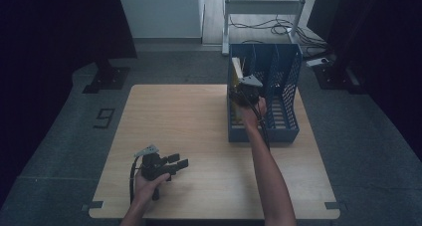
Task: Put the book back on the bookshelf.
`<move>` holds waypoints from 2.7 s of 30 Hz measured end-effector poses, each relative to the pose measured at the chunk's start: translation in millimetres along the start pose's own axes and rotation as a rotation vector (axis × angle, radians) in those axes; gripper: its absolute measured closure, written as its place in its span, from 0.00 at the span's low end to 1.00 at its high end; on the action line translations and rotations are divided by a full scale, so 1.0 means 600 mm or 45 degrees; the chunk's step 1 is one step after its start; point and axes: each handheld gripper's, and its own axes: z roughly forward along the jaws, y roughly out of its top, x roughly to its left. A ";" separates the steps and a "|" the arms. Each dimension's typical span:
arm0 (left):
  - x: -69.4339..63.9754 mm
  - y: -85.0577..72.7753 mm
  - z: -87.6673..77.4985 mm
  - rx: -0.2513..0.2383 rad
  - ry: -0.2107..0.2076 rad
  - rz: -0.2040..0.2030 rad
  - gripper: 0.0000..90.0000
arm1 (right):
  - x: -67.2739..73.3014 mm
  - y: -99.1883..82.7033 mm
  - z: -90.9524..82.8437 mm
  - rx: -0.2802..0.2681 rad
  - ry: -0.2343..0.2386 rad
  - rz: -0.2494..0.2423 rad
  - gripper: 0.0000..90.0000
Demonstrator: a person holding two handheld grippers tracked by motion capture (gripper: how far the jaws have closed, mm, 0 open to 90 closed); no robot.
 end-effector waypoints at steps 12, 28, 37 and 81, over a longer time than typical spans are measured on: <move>0.000 0.000 0.001 0.004 0.005 0.004 0.41 | -0.004 0.004 -0.016 -0.023 0.004 0.008 0.46; -0.002 -0.001 0.003 0.009 0.009 0.004 0.41 | -0.006 -0.007 -0.054 -0.046 0.073 0.013 0.43; -0.003 -0.002 0.004 0.012 0.017 0.010 0.41 | -0.011 -0.027 -0.091 -0.055 0.134 0.012 0.43; -0.009 -0.010 0.016 0.052 0.026 0.030 0.41 | -0.055 -0.229 -0.290 0.008 0.295 0.012 0.44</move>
